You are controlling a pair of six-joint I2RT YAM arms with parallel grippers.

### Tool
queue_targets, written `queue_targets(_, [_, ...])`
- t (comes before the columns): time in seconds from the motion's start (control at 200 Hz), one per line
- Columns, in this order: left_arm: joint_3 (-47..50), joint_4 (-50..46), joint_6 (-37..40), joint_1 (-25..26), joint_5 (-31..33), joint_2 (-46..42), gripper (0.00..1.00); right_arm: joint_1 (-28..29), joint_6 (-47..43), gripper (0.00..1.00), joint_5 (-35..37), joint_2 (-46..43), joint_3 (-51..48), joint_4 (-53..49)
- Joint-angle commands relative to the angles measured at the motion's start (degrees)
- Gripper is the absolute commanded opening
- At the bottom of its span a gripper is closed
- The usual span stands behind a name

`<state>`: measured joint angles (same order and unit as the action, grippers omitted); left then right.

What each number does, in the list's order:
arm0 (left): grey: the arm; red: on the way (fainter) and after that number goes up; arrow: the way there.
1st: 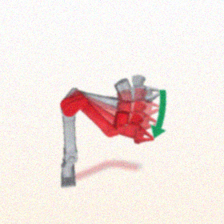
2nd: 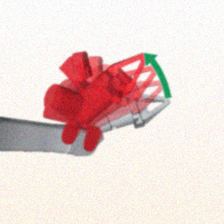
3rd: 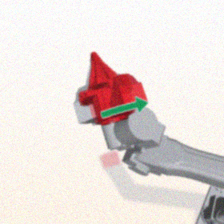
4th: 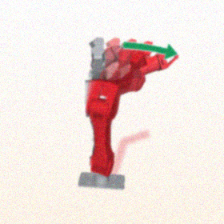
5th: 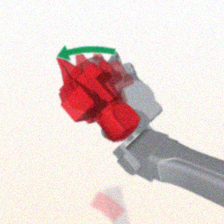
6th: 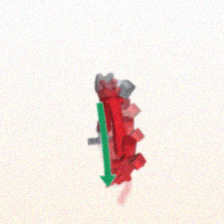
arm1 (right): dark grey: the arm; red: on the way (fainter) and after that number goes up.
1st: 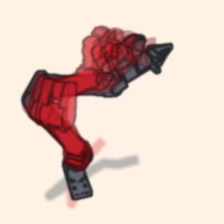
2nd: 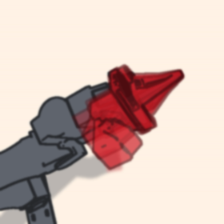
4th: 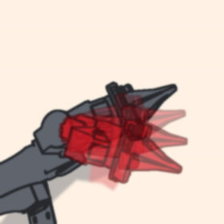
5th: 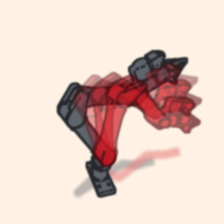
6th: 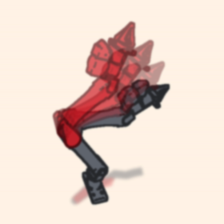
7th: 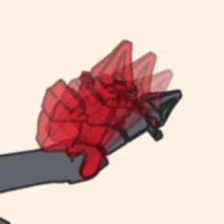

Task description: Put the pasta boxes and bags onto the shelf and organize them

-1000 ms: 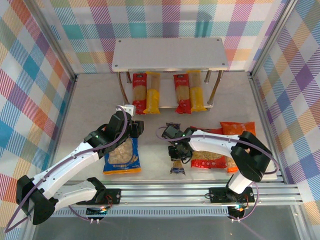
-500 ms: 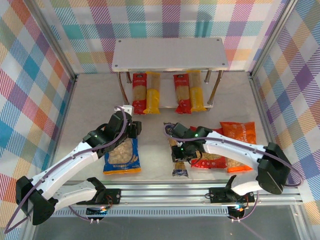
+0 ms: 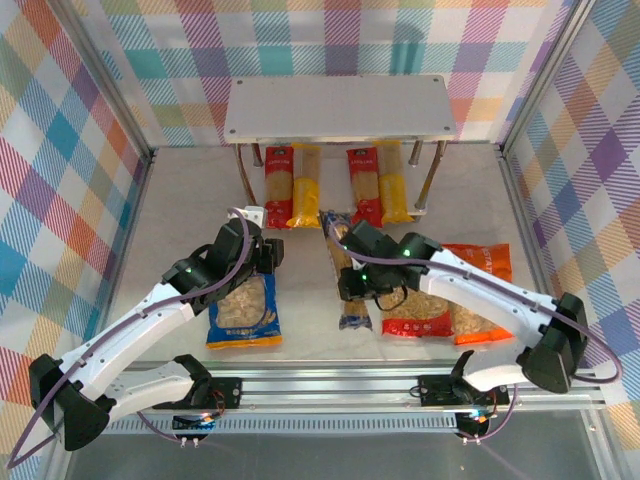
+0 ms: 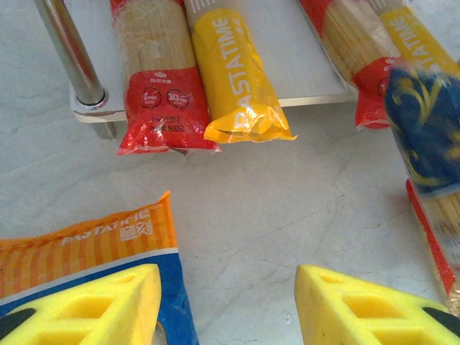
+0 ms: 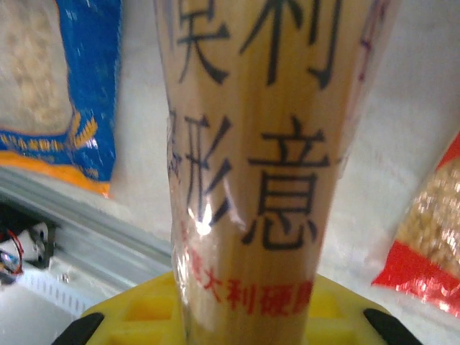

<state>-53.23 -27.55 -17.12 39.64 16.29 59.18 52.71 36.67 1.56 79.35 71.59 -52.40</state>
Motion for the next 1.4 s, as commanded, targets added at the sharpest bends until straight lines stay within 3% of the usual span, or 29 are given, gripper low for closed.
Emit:
queue_targets(0.0, [-2.13, -1.5, 0.07, 0.29, -0.81, -0.72, 0.52, -3.97, -4.78, 0.0, 3.87, 4.16, 7.14, 3.44])
queue_targets(0.37, [-2.37, -2.33, 0.25, 0.35, -1.6, -2.2, 0.52, -13.95, -14.89, 0.0, 5.15, 25.41, 32.37, 0.41])
queue_targets(0.735, [-1.72, -2.86, 0.69, 0.29, -0.86, -3.53, 0.53, -18.41, -17.44, 0.01, 6.37, 39.51, 47.33, -1.08])
queue_targets(1.395, [-1.17, -3.91, 0.85, 0.29, 0.18, -4.59, 0.53, -18.61, -16.04, 0.05, 14.52, 44.83, 48.79, 8.05])
